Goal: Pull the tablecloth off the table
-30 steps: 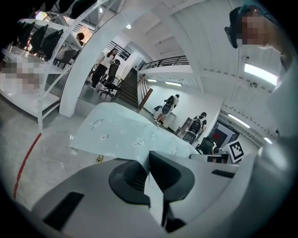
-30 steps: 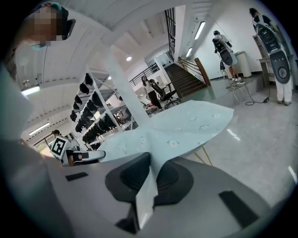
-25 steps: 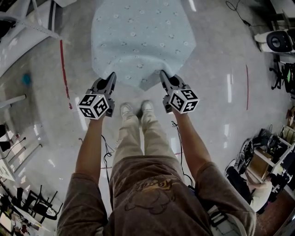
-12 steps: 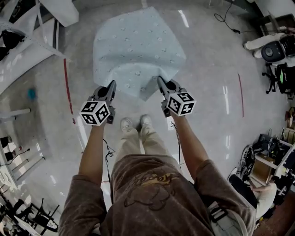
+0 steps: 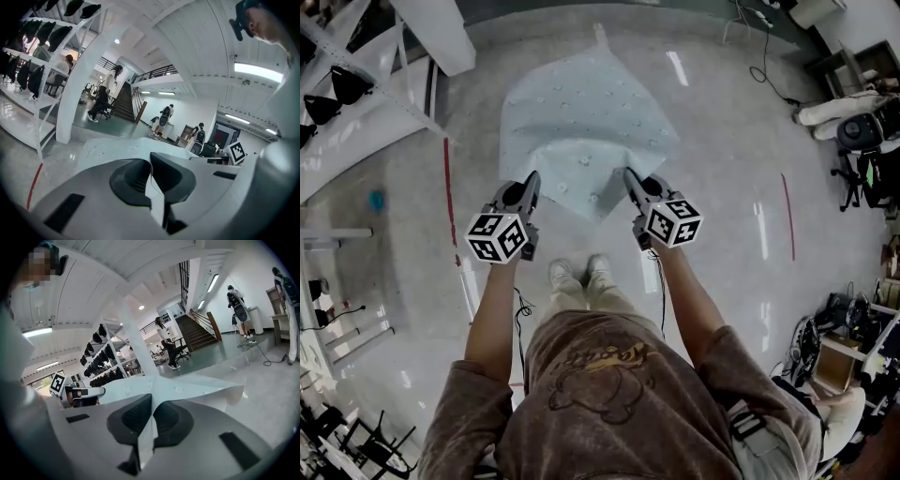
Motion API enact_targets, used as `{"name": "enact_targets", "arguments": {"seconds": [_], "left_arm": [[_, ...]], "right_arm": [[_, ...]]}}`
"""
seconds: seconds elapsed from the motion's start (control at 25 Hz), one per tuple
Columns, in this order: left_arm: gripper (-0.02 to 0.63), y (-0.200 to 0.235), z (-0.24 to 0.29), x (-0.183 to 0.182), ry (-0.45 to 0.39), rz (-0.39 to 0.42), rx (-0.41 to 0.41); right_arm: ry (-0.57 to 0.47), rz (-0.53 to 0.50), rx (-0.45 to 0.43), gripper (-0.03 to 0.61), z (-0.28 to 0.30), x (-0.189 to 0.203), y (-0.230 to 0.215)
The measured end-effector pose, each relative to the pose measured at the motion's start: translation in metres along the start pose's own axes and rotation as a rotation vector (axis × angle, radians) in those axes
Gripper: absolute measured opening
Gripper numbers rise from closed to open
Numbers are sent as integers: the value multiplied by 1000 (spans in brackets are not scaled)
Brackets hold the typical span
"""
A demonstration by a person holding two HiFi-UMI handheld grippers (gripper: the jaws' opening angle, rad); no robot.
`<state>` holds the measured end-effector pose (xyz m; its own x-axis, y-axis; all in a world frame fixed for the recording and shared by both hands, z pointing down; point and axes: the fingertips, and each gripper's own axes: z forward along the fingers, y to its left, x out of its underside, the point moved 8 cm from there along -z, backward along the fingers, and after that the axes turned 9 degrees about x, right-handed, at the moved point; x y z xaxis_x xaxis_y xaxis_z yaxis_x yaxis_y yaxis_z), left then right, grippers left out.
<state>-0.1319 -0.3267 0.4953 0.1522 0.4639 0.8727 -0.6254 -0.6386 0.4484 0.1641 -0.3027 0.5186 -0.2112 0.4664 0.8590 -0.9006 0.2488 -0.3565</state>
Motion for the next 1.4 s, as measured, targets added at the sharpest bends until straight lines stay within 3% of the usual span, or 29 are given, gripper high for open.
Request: {"name": "enact_targets", "arguments": {"seconds": [0.36, 0.6, 0.96, 1.4], "left_arm": [[20, -36, -16, -26, -27, 37, 10], [20, -63, -24, -39, -29, 117, 0], [20, -88, -37, -55, -53, 172, 4], [20, -112, -31, -50, -64, 154, -42]], "right_arm": [[-35, 2, -14, 8, -28, -20, 11], [-71, -52, -12, 8, -49, -37, 17], [-126, -95, -36, 8, -71, -57, 26], [-122, -83, -92, 8, -81, -63, 10]]}}
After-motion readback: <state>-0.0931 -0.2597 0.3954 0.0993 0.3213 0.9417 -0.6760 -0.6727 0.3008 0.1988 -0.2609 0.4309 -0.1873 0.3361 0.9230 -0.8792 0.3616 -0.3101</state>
